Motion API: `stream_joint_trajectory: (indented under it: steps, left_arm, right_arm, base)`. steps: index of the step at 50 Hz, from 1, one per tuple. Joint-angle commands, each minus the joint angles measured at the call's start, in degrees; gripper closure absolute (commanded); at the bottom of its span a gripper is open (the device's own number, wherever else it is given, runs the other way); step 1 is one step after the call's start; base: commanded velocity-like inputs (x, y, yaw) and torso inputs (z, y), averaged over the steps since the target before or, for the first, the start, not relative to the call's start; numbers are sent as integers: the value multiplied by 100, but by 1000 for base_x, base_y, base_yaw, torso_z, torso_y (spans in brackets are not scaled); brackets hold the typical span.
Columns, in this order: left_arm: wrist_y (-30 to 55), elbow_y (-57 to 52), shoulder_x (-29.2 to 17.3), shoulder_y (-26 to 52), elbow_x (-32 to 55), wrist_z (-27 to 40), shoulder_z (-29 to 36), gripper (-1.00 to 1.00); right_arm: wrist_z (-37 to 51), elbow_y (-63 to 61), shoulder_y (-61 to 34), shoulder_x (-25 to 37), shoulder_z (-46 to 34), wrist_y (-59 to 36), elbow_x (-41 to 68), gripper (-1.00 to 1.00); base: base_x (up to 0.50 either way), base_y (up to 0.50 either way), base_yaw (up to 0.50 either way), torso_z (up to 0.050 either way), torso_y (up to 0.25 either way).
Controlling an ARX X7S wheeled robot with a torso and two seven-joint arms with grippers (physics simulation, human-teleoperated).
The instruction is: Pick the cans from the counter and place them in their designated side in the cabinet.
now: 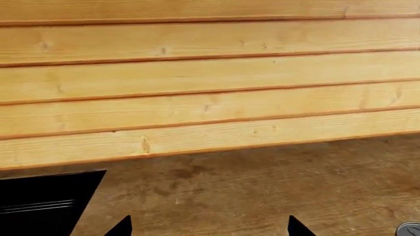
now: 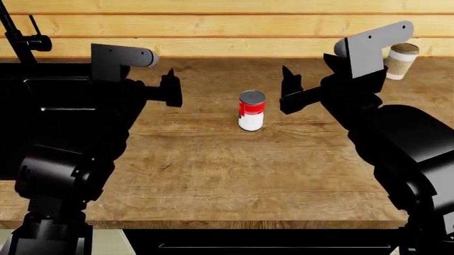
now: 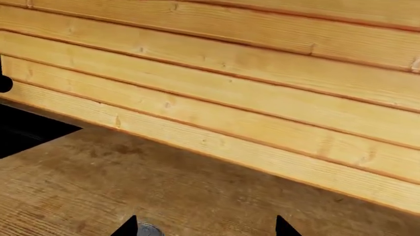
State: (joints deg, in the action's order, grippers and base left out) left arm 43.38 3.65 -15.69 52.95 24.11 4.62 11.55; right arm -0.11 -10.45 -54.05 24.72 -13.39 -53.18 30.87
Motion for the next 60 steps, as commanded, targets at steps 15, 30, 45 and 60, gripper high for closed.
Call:
stream_joint_trajectory:
  steps: [15, 30, 45, 60]
  left_arm:
    - [31, -92, -24, -30, 198, 3, -113, -100]
    - [70, 131, 44, 61, 304, 108, -267, -100]
    - [54, 194, 14, 97, 354, 115, -300, -100]
    - [92, 169, 1, 95, 413, 150, -304, -100]
  right_arm:
    - [-67, -847, -68, 16, 221, -2123, 1410, -100]
    - [-259, -559, 131, 55, -142, -1586, 1120, -100]
    - [-478, -149, 142, -39, -449, -1005, 839, -100]
    - [-542, 379, 214, -192, -428, -513, 676, -100]
  base:
    - [0, 0, 0, 0, 0]
    - [0, 0, 0, 0, 0]
    - [0, 0, 0, 0, 0]
    - [0, 0, 0, 0, 0]
